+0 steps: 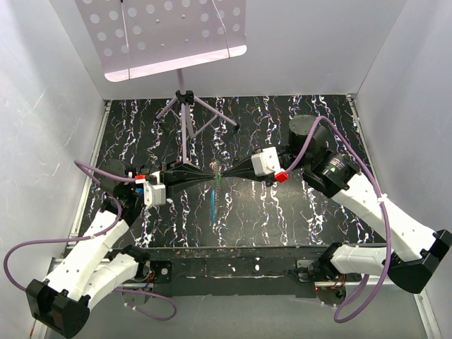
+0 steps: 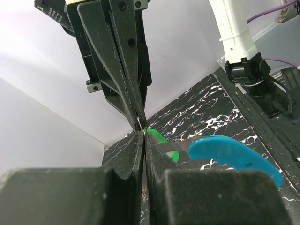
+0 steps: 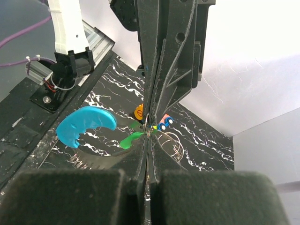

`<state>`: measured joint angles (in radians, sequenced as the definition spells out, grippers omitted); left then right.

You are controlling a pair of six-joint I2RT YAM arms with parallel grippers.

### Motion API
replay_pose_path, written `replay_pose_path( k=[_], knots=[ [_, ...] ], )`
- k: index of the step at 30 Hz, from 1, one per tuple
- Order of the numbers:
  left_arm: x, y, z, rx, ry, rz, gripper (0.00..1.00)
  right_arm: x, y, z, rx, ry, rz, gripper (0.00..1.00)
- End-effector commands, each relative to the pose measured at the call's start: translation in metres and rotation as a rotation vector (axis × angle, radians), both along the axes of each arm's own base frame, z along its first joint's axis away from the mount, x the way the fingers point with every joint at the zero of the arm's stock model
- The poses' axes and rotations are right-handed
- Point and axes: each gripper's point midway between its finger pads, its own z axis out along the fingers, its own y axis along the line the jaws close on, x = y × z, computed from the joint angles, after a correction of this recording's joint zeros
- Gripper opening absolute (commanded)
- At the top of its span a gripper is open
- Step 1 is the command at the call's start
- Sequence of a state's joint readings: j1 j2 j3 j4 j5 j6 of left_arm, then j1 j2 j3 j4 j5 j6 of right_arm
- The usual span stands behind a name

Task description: Put the keys on the keyring

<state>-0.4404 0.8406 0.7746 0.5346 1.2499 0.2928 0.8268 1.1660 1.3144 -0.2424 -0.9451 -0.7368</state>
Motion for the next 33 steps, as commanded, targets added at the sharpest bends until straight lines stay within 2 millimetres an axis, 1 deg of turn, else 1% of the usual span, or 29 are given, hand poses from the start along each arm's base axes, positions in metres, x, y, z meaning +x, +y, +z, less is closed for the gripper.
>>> replay_pose_path(
  k=[1,6,12,20,33],
  knots=[
    [0.0012,0.0016,0.0048,-0.02,-0.018,0.016,0.0,-0.0037,0.0019,0.011,0.039,-0.029,0.013,0.01],
    [0.0011,0.0019,0.0051,-0.021,-0.017,0.019,0.0,-0.0043,0.0013,0.0107,0.036,-0.026,0.01,0.01],
    [0.0004,0.0026,0.0051,-0.021,-0.017,0.023,0.0,0.0017,0.0005,0.0104,0.031,-0.025,-0.03,0.01],
    [0.0002,0.0037,0.0052,-0.018,-0.019,0.033,0.0,0.0024,-0.0011,0.0101,0.026,-0.023,-0.045,0.01],
    [0.0026,0.0047,0.0065,-0.026,-0.021,0.056,0.0,-0.0025,-0.0038,0.0064,0.012,-0.017,-0.028,0.01]
  ],
)
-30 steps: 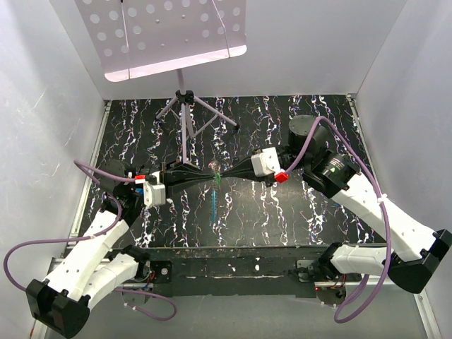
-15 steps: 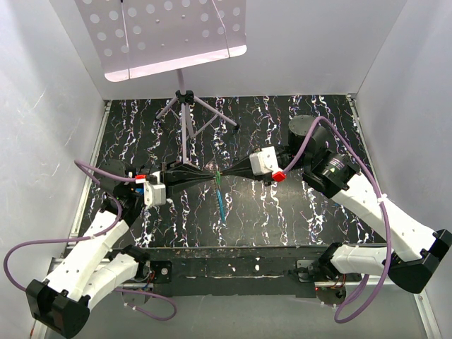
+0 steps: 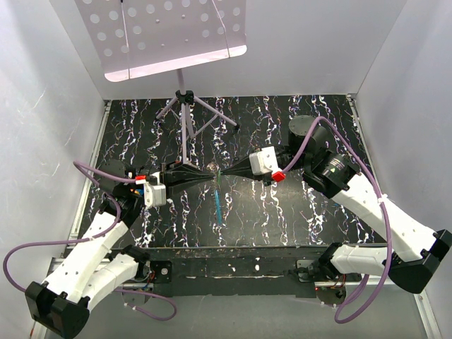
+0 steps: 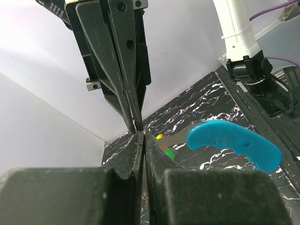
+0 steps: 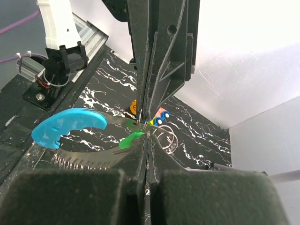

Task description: Put the keys on the keyring

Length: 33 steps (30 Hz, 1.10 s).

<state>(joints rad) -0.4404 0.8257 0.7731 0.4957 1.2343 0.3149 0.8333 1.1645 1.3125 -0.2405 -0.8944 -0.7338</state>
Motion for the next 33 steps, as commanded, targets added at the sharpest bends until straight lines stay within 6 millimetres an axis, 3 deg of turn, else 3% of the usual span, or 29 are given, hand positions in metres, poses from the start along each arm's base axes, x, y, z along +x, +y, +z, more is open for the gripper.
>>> replay_pose_path(
  k=[1,33],
  knots=[
    [0.0017,0.0037,0.0081,-0.027,-0.027,0.04,0.0,-0.0091,-0.0053,0.0076,0.016,-0.014,0.017,0.01],
    [0.0014,0.0029,0.0099,-0.037,-0.015,0.029,0.0,-0.0063,-0.003,0.0101,0.027,-0.009,0.004,0.01]
  ],
)
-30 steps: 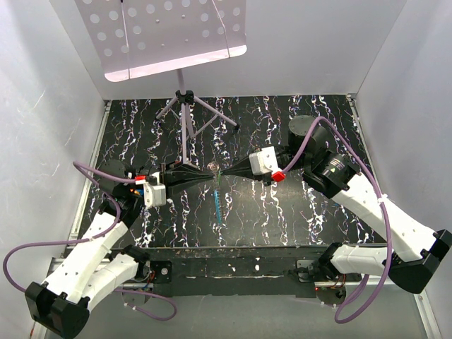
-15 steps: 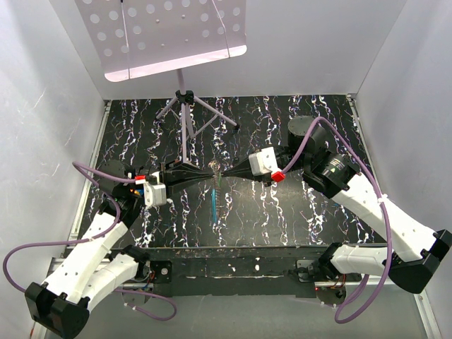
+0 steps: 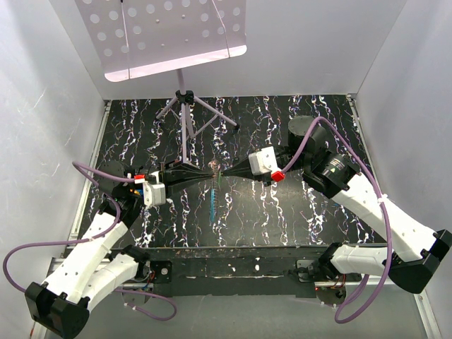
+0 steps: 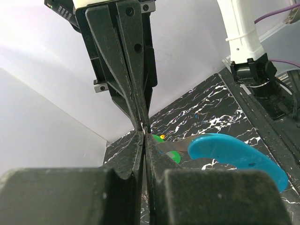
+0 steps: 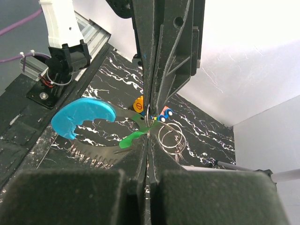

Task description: Put the keys on the keyring

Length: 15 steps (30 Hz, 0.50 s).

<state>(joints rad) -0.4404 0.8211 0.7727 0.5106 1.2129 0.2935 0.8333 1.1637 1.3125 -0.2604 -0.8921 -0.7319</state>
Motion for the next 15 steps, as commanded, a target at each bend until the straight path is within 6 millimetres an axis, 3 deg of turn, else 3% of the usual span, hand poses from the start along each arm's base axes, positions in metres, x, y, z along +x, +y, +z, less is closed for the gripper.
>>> replay_pose_path(
  k=[1,15],
  knots=[
    [0.0003,0.0019,0.0056,-0.021,-0.024,0.013,0.0,-0.0051,-0.0021,0.0138,0.043,-0.025,0.005,0.01],
    [0.0014,0.0014,0.0054,-0.024,-0.018,0.014,0.0,-0.0052,-0.0009,0.0155,0.05,-0.014,0.008,0.01]
  ],
)
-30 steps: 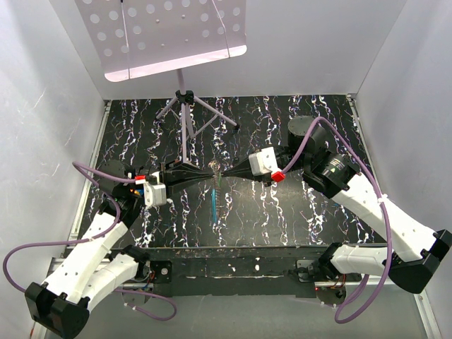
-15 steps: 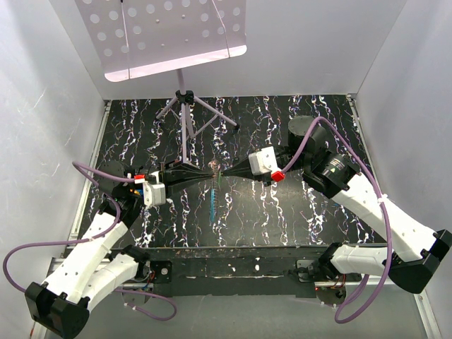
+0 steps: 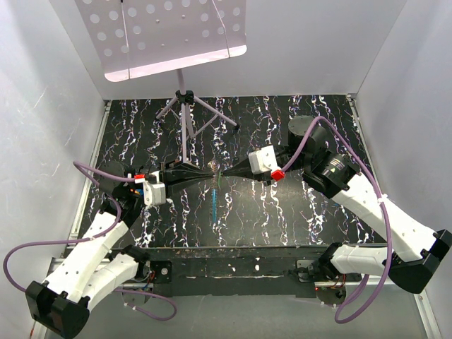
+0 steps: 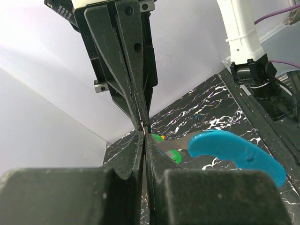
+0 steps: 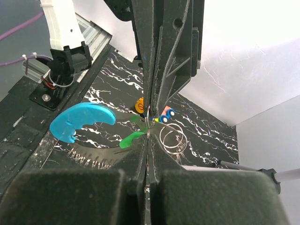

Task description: Put the keys on the keyring

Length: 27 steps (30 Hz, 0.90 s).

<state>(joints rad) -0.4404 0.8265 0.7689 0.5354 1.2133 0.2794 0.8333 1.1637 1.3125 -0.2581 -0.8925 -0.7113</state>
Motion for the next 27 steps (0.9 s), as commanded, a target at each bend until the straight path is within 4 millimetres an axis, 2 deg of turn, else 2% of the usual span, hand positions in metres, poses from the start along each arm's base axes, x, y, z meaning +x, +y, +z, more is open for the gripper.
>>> replay_pose_path(
  k=[1,27],
  knots=[
    [0.001,0.0019,0.005,-0.02,-0.019,0.016,0.0,-0.0049,-0.0008,0.0165,0.054,-0.033,0.011,0.01],
    [0.004,0.0035,0.0062,-0.036,-0.019,0.047,0.0,-0.0052,-0.0011,0.0154,0.054,-0.029,0.004,0.01]
  ],
)
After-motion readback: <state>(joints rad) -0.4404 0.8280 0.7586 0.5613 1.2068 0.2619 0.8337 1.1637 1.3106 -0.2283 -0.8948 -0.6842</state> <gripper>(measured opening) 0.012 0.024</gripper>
